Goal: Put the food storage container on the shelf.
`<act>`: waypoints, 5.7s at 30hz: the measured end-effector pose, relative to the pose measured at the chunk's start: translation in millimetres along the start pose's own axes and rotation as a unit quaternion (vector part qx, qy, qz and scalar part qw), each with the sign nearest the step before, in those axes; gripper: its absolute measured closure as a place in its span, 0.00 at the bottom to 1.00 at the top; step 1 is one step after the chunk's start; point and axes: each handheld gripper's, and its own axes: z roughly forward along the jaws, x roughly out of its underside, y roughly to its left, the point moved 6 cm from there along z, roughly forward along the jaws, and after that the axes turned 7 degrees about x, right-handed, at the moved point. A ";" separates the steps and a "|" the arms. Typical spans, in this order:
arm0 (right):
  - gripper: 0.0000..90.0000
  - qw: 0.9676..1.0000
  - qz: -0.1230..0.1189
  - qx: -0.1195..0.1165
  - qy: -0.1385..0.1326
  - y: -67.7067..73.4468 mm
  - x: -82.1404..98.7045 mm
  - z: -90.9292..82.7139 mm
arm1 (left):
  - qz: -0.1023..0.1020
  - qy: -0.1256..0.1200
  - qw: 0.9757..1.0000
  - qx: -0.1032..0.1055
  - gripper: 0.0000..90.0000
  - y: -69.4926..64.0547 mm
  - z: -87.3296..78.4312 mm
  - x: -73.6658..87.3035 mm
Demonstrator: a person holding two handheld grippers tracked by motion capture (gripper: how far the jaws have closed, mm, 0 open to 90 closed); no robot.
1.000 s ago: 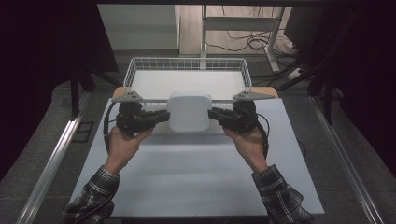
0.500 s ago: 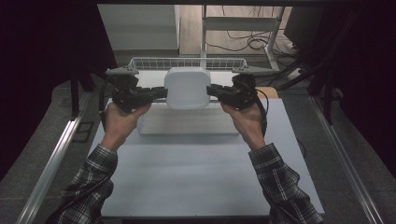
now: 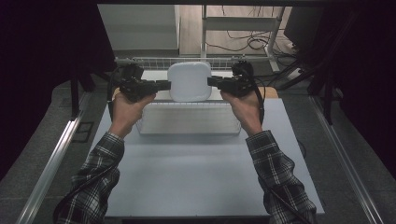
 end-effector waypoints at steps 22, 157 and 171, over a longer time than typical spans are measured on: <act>0.68 1.000 0.004 0.016 0.017 -3.9 -9.3 21.3 | 0.010 0.011 0.999 -0.035 0.65 8.4 14.9 -12.9; 0.00 0.988 -0.149 -0.001 0.041 10.3 178.9 -20.0 | 0.080 0.045 0.996 0.000 0.04 -37.1 14.4 195.0; 0.00 0.988 -0.146 0.008 0.046 10.7 196.0 -29.7 | 0.084 0.043 0.995 -0.014 0.04 -40.5 7.3 218.1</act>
